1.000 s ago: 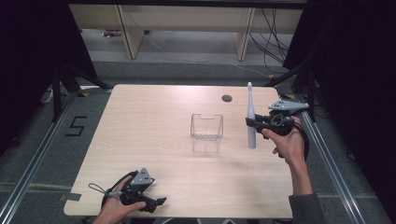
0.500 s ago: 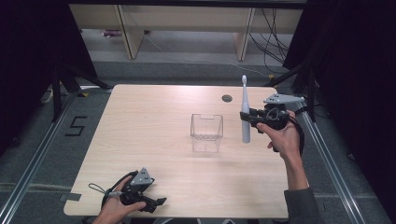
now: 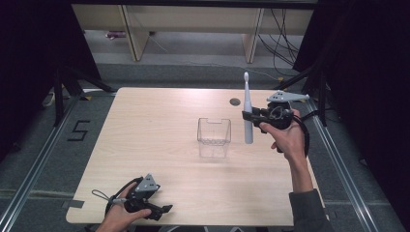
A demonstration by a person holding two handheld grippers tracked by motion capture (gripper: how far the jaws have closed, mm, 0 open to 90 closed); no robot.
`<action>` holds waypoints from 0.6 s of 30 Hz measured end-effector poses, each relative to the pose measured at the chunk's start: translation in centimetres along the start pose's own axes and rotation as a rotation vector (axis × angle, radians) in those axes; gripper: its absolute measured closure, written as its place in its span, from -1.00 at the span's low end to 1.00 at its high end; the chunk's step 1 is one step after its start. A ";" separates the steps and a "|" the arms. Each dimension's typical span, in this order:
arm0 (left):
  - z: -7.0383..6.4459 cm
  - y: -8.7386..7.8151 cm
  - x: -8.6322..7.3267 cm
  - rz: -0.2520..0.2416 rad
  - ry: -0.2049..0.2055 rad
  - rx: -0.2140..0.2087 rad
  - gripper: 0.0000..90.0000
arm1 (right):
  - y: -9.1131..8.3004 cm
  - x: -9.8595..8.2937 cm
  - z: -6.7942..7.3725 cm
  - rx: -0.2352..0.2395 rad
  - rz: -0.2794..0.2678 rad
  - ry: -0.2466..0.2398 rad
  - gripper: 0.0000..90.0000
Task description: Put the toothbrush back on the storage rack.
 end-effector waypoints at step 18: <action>0.0 -0.1 0.0 0.006 0.006 -0.002 -0.67 | 2.5 1.5 1.9 0.032 0.019 -0.018 0.48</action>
Point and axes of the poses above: each handheld gripper's, and its own axes: y roughly forward along the jaws, x roughly out of its top, z roughly to its left, the point moved 2 cm from there along y, roughly forward along the jaws, and after that the axes turned 7 degrees about y, right-handed, at the moved point
